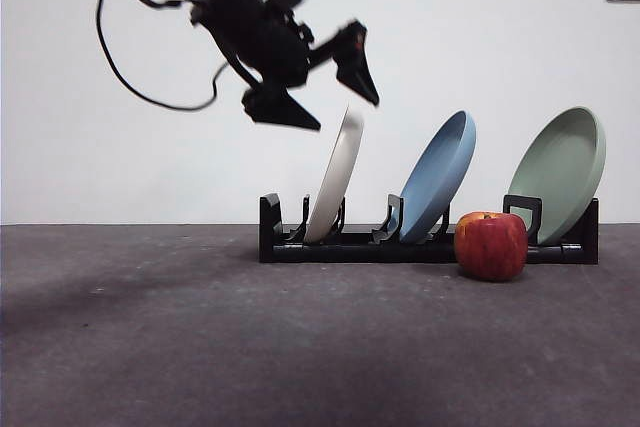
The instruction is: Take the yellow plate from the plate rack,put the plate on the table,take the apple from the table,put the apple in the plate
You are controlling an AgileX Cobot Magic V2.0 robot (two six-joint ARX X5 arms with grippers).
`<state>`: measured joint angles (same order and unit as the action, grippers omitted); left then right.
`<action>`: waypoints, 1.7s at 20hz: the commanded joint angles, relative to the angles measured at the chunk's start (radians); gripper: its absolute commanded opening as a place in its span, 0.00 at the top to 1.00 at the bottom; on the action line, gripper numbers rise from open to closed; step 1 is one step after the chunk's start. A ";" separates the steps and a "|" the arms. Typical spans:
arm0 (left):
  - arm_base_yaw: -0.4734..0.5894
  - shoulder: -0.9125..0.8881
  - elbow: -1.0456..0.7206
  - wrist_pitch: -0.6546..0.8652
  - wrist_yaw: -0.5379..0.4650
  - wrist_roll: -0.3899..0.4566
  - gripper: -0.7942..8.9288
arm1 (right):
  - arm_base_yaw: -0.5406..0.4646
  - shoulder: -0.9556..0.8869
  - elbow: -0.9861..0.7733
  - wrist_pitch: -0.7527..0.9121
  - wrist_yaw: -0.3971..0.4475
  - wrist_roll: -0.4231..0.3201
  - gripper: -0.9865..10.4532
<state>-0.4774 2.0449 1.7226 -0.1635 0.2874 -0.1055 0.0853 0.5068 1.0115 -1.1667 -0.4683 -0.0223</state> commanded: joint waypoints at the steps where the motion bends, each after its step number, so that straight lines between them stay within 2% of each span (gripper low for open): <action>1: -0.016 0.029 0.000 0.016 -0.029 0.004 0.37 | 0.002 -0.001 0.002 0.006 0.003 0.007 0.34; 4: -0.029 0.037 0.000 0.020 -0.063 0.005 0.41 | 0.002 -0.001 0.002 0.006 0.004 0.006 0.34; 8: -0.034 0.037 0.000 0.006 -0.069 0.005 0.74 | 0.002 -0.001 0.002 0.006 0.003 0.007 0.34; 12: -0.034 0.037 0.000 0.002 -0.038 0.004 0.93 | 0.002 -0.001 0.002 0.006 0.003 0.007 0.34; 14: -0.032 0.037 0.000 0.014 0.009 0.004 0.93 | 0.002 -0.001 0.002 0.006 0.003 0.007 0.34; 20: -0.031 0.015 0.000 0.005 0.029 0.001 0.93 | 0.002 -0.001 0.002 0.006 0.003 0.007 0.34; 26: -0.031 -0.105 0.000 -0.023 0.034 0.002 0.93 | 0.002 -0.001 0.002 0.006 0.003 0.007 0.34; 28: -0.031 -0.166 0.000 -0.053 0.080 0.001 0.93 | 0.002 -0.001 0.002 0.006 0.003 0.007 0.34; 31: -0.035 -0.280 0.000 -0.180 0.138 0.007 0.93 | 0.002 -0.001 0.002 0.006 0.003 0.007 0.34; 33: -0.057 -0.368 0.000 -0.333 0.125 0.084 0.93 | 0.002 -0.001 0.002 0.009 0.003 0.007 0.34; 34: -0.072 -0.407 0.000 -0.406 0.088 0.119 0.93 | 0.002 -0.001 0.002 0.014 0.003 0.007 0.34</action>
<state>-0.5449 1.6394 1.7226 -0.5686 0.3706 -0.0422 0.0853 0.5068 1.0115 -1.1629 -0.4683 -0.0219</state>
